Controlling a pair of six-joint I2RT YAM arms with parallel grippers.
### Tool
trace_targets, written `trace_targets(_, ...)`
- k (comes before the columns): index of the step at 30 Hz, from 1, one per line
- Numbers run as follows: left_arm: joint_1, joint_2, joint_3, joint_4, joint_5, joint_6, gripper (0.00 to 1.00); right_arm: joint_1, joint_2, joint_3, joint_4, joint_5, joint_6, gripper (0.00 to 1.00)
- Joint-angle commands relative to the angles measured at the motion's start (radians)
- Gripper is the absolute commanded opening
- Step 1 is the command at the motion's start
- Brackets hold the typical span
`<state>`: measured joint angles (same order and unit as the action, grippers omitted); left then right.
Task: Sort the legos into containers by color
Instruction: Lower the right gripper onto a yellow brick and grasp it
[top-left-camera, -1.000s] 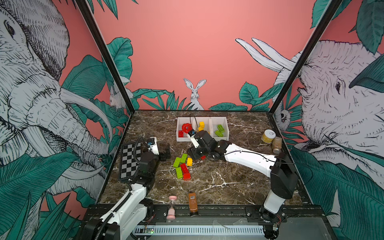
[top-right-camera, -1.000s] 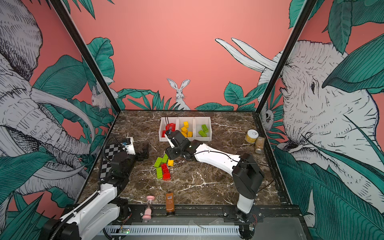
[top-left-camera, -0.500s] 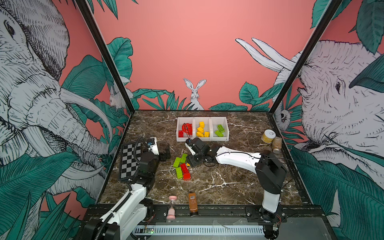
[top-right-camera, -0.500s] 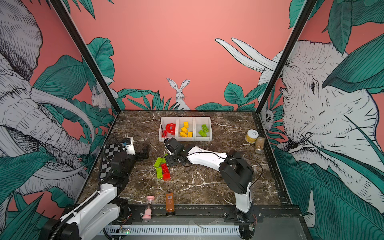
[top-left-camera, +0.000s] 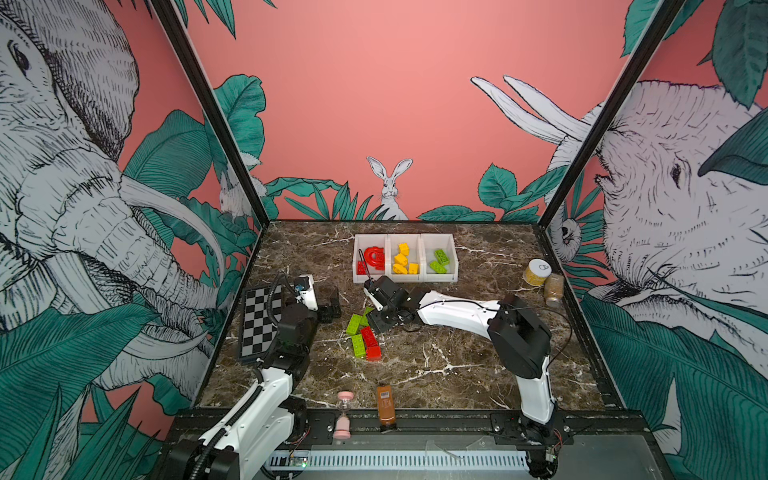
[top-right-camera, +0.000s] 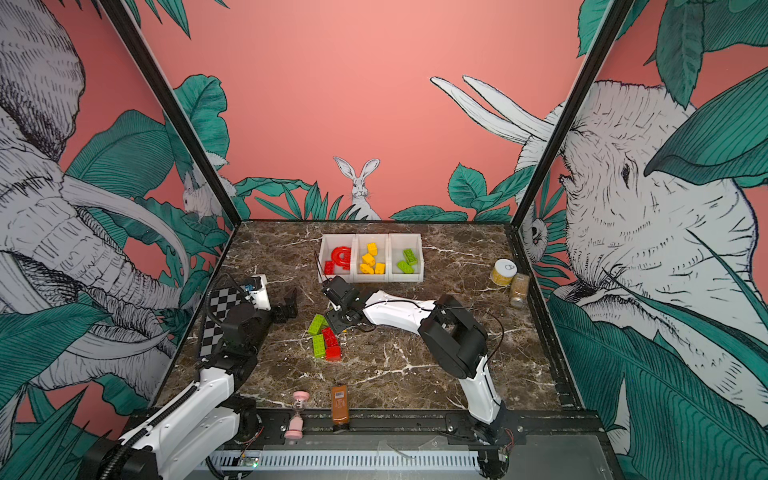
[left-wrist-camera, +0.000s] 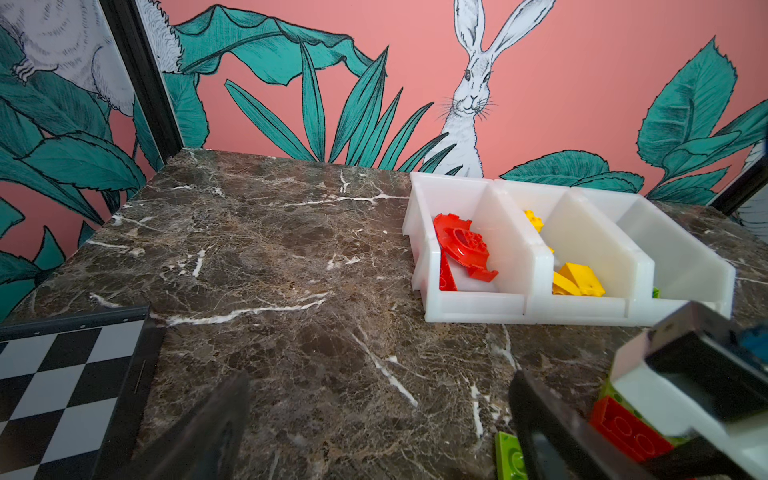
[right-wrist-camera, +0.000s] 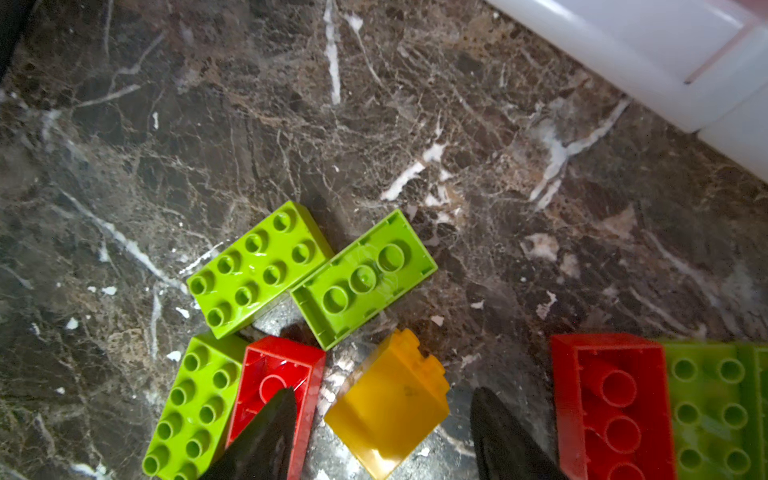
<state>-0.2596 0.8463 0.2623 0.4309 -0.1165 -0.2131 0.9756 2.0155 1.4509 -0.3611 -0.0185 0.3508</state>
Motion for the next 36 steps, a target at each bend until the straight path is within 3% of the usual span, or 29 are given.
trace_targets(1, -0.004, -0.012, -0.009, -0.004, -0.009, 0.005, 0.98, 0.008, 0.011, -0.005, -0.002, 0.011, -0.011, 0.65)
trace_targets(17, -0.004, -0.007, -0.009, 0.0, -0.013, 0.006, 0.98, 0.008, 0.059, 0.004, 0.004, 0.042, -0.017, 0.55)
trace_targets(31, -0.004, -0.008, -0.011, 0.002, -0.013, 0.004, 0.98, 0.0, -0.047, -0.081, 0.035, 0.112, -0.017, 0.34)
trace_targets(36, -0.004, -0.008, -0.011, 0.002, -0.012, 0.004, 0.98, -0.019, -0.126, -0.112, 0.059, 0.134, -0.023, 0.3)
